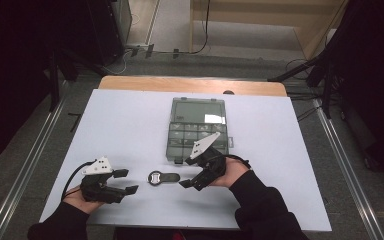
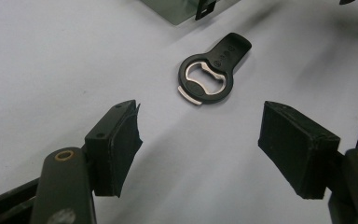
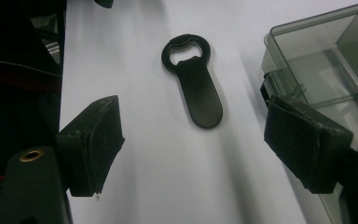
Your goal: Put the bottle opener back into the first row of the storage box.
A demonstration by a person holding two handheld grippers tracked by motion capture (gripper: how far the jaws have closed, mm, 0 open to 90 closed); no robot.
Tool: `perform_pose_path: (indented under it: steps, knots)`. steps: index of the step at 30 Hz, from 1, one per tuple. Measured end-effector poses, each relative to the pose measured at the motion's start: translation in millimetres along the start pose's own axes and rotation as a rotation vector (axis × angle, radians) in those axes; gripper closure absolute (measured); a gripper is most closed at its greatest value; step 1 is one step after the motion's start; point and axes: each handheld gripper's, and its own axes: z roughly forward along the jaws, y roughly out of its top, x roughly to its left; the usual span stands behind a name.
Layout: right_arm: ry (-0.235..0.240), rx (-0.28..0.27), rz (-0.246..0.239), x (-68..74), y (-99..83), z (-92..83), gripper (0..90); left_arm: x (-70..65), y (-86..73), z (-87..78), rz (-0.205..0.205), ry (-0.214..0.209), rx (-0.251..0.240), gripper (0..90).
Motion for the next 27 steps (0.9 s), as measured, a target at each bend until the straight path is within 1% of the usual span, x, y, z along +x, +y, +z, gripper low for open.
perform_pose_path:
  steps: [1, 4, 7, 9, 18, 19, 21, 22, 23, 25, 27]
  knots:
    - [-0.001, 0.01, -0.01, -0.2, 3.4, 3.6, 20.0, 0.0, 0.0, 0.0, 0.0, 0.0, 0.0, 28.4]
    - [0.003, 0.016, -0.013, -0.4, 6.6, 7.7, 20.2, 0.0, 0.0, 0.0, 0.0, 0.0, 0.0, 28.4]
    - [0.002, 0.039, -0.023, -0.7, 10.7, 14.2, 20.6, 0.2, -0.2, -0.3, 0.0, 0.002, 0.0, 28.4]
    - [0.014, 0.059, -0.034, 0.1, 14.4, 20.3, 20.8, 0.2, -0.2, -0.5, -0.002, 0.002, -0.003, 28.4]
    - [0.02, 0.086, -0.066, -0.4, 25.6, 32.7, 22.8, 0.5, -0.4, -0.4, -0.003, 0.0, -0.004, 28.4]
    - [0.013, 0.104, -0.068, 0.3, 27.8, 35.9, 23.2, 0.5, -0.5, -0.4, -0.005, -0.002, -0.008, 28.4]
    - [0.015, 0.104, -0.076, -0.2, 28.5, 37.4, 23.3, 0.6, -0.7, -0.6, -0.006, -0.002, -0.007, 28.4]
    - [0.017, 0.116, -0.072, 0.2, 30.0, 39.8, 23.5, 0.7, -0.7, -0.7, -0.006, -0.002, -0.007, 28.4]
    - [0.017, 0.124, -0.085, 0.4, 31.5, 43.4, 23.7, 0.8, -0.8, -0.7, -0.007, -0.001, -0.007, 28.4]
    - [0.014, 0.134, -0.08, 1.1, 32.2, 44.4, 23.9, 0.9, -0.7, -0.7, -0.007, -0.001, -0.005, 28.4]
    - [0.018, 0.153, -0.089, 2.6, 34.4, 49.3, 25.0, 0.9, -0.6, -0.4, -0.005, -0.001, -0.006, 28.4]
